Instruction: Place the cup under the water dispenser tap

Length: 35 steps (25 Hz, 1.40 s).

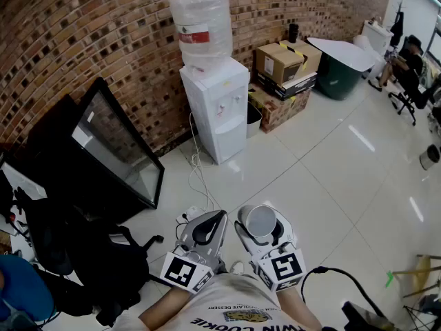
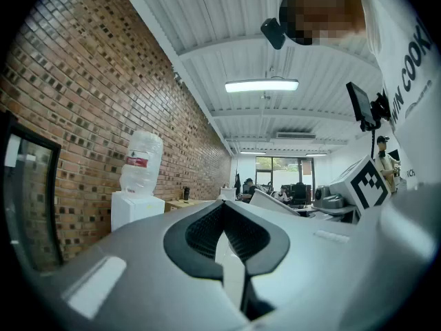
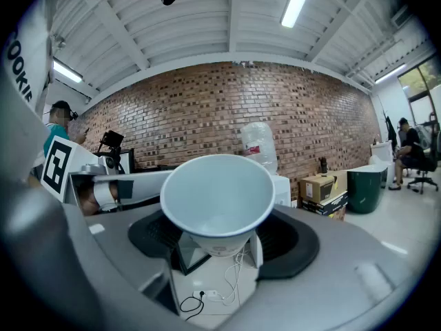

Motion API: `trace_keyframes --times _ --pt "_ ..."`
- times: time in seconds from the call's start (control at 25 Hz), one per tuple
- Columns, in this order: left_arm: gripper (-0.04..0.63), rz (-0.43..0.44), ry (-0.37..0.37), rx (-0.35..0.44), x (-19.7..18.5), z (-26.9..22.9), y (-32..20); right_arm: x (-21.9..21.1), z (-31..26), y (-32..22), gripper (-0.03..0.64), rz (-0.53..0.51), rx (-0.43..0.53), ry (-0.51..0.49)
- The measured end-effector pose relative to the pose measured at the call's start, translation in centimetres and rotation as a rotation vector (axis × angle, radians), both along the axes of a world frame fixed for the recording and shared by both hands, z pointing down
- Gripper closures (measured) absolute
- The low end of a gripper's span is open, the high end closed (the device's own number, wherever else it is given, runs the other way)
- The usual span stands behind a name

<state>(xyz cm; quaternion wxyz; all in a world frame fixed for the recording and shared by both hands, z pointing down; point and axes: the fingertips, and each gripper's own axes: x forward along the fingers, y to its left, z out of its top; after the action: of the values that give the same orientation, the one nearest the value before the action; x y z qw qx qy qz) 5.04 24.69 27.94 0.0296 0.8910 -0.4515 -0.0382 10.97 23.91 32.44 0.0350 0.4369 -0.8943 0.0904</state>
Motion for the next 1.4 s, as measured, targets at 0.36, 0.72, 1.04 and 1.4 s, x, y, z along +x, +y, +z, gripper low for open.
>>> trace_keyframes --times 0.36,0.72,1.04,1.4 --pt "0.604 0.005 0.0 0.001 1.3 0.2 -2.3 1.0 0.8 -2.0 0.29 -0.01 -0.013 0.007" --pt "0.604 -0.015 0.021 -0.01 0.3 1.0 -6.0 -0.3 0.8 -5.4 0.29 -0.051 0.0 0.047" --pt "0.604 -0.018 0.042 -0.034 -1.8 2.3 -10.6 -2.3 1.8 -9.5 0.29 -0.054 -0.019 0.066" --pt "0.604 0.005 0.06 -0.078 -4.3 3.0 -18.0 -4.8 2.5 -16.5 0.29 -0.041 -0.061 0.093"
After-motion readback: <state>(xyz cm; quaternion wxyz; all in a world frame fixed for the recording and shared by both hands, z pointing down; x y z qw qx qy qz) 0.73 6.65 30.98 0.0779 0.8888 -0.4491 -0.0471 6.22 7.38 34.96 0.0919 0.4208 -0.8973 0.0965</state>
